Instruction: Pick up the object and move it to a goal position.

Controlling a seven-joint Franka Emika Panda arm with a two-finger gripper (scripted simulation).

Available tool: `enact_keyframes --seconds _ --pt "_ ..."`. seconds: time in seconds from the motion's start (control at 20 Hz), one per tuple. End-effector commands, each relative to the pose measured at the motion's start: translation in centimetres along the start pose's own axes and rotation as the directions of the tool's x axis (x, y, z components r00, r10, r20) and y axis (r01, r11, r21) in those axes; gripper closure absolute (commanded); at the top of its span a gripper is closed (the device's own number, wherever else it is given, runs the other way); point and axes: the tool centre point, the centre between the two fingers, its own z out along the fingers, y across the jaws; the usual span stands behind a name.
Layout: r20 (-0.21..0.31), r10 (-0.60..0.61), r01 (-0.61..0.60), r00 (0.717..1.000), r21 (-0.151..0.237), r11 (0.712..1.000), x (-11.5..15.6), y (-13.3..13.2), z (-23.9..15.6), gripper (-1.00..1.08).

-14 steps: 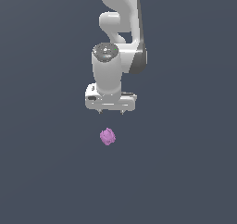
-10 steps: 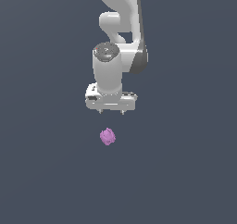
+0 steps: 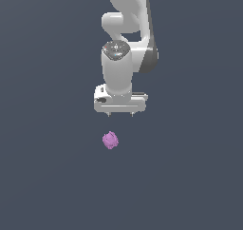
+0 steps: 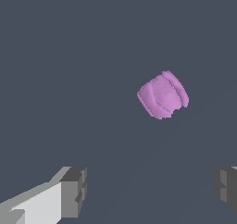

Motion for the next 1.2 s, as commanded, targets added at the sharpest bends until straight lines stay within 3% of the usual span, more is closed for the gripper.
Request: enact_keyframes --seconds 0.0,0.65,0.9,1.15 --pt "0.0 0.006 -0.006 1.0 0.0 1.0 0.0 0.1 0.1 -0.92" --pt "0.0 0.187 -0.187 0.982 0.002 0.982 1.3 0.9 1.4 -0.92" --pt "-0.001 0.317 -0.317 0.949 0.001 0.949 2.3 1.6 2.4 -0.92" --pt "-0.004 0.454 -0.454 0.891 -0.001 0.891 3.3 2.4 3.6 -0.92"
